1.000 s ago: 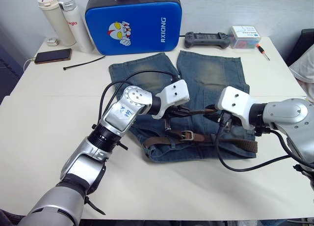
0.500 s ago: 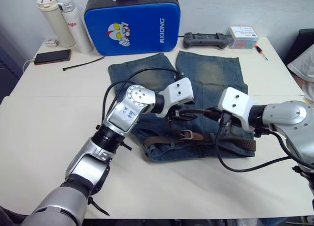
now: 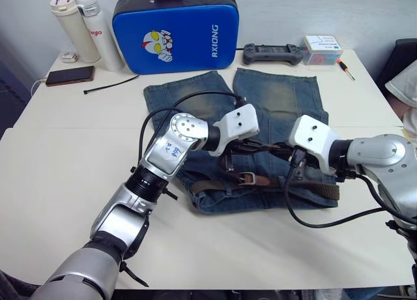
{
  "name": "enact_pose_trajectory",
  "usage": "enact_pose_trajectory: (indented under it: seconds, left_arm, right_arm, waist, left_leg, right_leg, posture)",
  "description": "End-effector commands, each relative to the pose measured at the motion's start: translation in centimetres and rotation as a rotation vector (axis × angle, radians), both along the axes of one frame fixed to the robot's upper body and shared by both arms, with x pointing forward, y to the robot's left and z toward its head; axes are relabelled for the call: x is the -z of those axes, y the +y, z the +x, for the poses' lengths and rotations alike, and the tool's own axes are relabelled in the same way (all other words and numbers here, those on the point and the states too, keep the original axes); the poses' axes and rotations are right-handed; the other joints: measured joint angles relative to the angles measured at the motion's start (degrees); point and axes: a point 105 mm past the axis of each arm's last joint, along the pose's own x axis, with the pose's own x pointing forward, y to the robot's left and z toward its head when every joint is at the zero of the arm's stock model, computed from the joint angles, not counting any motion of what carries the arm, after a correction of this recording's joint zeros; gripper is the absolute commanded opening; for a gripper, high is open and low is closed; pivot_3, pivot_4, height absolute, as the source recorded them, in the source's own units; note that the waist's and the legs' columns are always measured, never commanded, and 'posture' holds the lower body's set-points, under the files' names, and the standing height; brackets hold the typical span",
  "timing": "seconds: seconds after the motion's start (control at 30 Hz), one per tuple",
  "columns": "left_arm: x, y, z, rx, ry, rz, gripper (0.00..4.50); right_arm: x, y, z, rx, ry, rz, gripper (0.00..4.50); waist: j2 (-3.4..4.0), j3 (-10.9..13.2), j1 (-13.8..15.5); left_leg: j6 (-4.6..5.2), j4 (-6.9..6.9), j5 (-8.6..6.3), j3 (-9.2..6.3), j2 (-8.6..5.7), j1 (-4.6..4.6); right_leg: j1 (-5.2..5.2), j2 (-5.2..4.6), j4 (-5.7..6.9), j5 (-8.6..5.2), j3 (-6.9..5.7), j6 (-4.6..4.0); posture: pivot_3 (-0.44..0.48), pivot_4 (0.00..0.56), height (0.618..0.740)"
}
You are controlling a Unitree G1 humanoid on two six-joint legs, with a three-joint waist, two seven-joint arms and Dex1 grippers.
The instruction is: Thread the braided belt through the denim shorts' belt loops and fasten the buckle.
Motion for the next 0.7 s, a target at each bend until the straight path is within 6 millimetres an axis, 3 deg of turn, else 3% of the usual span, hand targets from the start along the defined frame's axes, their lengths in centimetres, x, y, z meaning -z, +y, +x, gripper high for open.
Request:
enact_pose_trajectory:
  seconds: [0.03,0.07,0.1,0.23,0.33,0.37,0.5,0.7]
  left_arm:
    - [-1.5,-0.2,0.4,-0.003,-0.056,-0.022,0.01]
    - [-1.5,0.0,0.6,-0.012,-0.068,-0.015,0.0]
    - [-1.6,0.2,0.9,-0.021,-0.085,-0.006,0.0]
    - [-1.9,0.7,1.6,-0.023,-0.135,0.032,0.0]
    - [-2.3,1.0,2.0,-0.009,-0.193,0.071,0.0]
    - [-2.3,1.2,2.2,-0.001,-0.225,0.096,0.0]
    - [-2.2,1.6,2.8,0.044,-0.322,0.178,0.0]
    - [-2.0,1.8,3.3,0.1,-0.408,0.249,0.0]
  right_arm:
    - [-1.8,0.6,-0.3,-0.002,-0.042,0.103,0.45]
    - [-1.9,0.5,-0.4,-0.001,-0.034,0.107,0.91]
    - [-2.0,0.3,-0.7,0.001,-0.023,0.107,1.08]
    - [-2.1,-1.2,-1.9,0.036,-0.017,0.078,2.87]
    - [-0.9,-1.4,-3.1,0.008,-0.057,-0.004,4.25]
    - [-0.1,-1.1,-3.6,-0.01,-0.045,-0.016,4.49]
    - [2.6,-0.9,-4.3,-0.013,-0.099,-0.099,4.49]
    - [4.4,0.1,-4.8,-0.019,-0.149,-0.117,4.49]
  waist:
    - [0.0,0.0,-0.01]
    - [0.0,0.0,-0.03]
    - [0.0,0.0,0.01]
    - [0.0,0.0,0.06]
    - [0.0,0.0,0.24]
    - [-0.01,-0.01,0.25]
    - [-0.01,0.0,0.1]
    - [-0.01,0.0,-0.26]
  left_leg:
    - [0.0,0.01,0.0,0.0,0.0,0.0]
    - [0.0,0.02,0.0,0.0,0.0,0.0]
    - [0.0,0.04,0.0,0.0,0.0,0.0]
    - [0.0,0.07,0.0,0.0,-0.01,0.0]
    - [0.03,0.07,-0.02,0.0,-0.01,-0.01]
    - [0.04,0.07,-0.02,0.02,-0.02,-0.01]
    - [0.04,0.1,-0.02,0.07,-0.02,0.0]
    - [0.04,0.17,-0.02,0.15,-0.02,0.07]
  right_leg:
    - [0.0,0.0,0.02,0.0,0.0,0.0]
    - [0.0,0.0,0.03,0.0,0.01,0.0]
    - [0.0,0.0,0.06,0.0,0.01,0.0]
    - [0.0,0.0,0.09,0.0,0.0,0.0]
    - [0.01,0.0,0.08,0.0,-0.01,0.0]
    - [0.01,0.0,0.09,0.0,0.02,0.0]
    - [0.01,0.01,0.16,0.0,0.02,0.0]
    - [0.0,0.04,0.28,0.0,0.1,0.0]
  posture:
    - [0.0,0.15,0.74]
    - [0.0,0.15,0.74]
    - [0.0,0.15,0.74]
    - [0.0,0.15,0.74]
    - [0.0,0.15,0.74]
    - [0.0,0.15,0.74]
    - [0.0,0.15,0.74]
    - [0.0,0.15,0.74]
